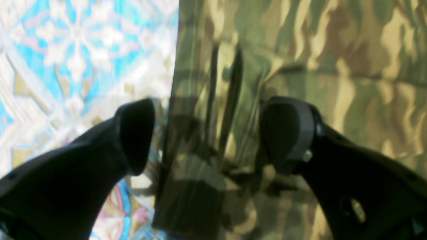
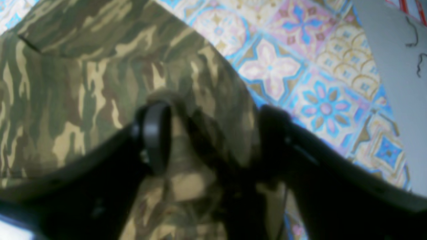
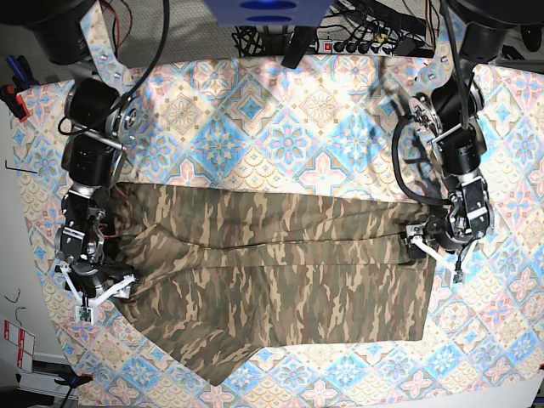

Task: Fold the T-shirt properly
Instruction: 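Lower the folded edge onto the shirt and open both grippers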

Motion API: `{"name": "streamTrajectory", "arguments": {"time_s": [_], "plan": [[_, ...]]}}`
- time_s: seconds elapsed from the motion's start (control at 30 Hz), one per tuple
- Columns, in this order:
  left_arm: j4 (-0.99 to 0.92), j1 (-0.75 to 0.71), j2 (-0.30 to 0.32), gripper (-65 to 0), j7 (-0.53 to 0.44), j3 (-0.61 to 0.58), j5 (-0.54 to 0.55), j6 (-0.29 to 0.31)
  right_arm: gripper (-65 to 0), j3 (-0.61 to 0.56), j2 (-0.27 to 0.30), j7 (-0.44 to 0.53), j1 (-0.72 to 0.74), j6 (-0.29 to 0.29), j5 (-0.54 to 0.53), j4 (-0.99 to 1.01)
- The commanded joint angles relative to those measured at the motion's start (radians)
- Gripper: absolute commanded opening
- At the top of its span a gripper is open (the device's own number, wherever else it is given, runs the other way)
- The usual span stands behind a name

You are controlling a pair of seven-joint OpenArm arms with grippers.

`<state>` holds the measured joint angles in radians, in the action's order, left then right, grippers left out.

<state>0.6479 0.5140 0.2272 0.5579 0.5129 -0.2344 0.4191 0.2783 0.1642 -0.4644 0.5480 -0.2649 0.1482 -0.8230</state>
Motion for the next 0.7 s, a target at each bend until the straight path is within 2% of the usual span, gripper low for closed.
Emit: {"name": "streamTrajectory", "arguments": {"time_s": [0.0, 0.1, 0.33, 0.47, 0.67], "plan": [[0.019, 0.033, 0.011, -12.8, -0.017, -0.001, 0.007, 0.004, -22.1, -0.001, 0.011, 0.034, 0.034, 0.002, -0.009, -0.02], [0.019, 0.033, 0.011, -12.8, -0.017, 0.0, 0.008, 0.005, -16.9, -0.001, 0.011, 0.034, 0.033, 0.002, -0.009, -0.02], [0.019, 0.033, 0.011, -12.7, -0.017, 0.0, 0.007, 0.005, 0.0, -0.001, 0.011, 0.034, 0.034, 0.002, -0.009, -0.026], [0.051, 0.034, 0.034, -12.7, -0.019, 0.003, 0.014, 0.005, 0.0, 0.003, 0.011, 0.034, 0.033, 0.002, -0.009, -0.083], [0.246, 0.007, 0.022, -12.8, -0.019, 0.003, 0.014, 0.005, 0.0, 0.008, 0.011, 0.034, 0.001, 0.002, -0.009, -0.19]]}}
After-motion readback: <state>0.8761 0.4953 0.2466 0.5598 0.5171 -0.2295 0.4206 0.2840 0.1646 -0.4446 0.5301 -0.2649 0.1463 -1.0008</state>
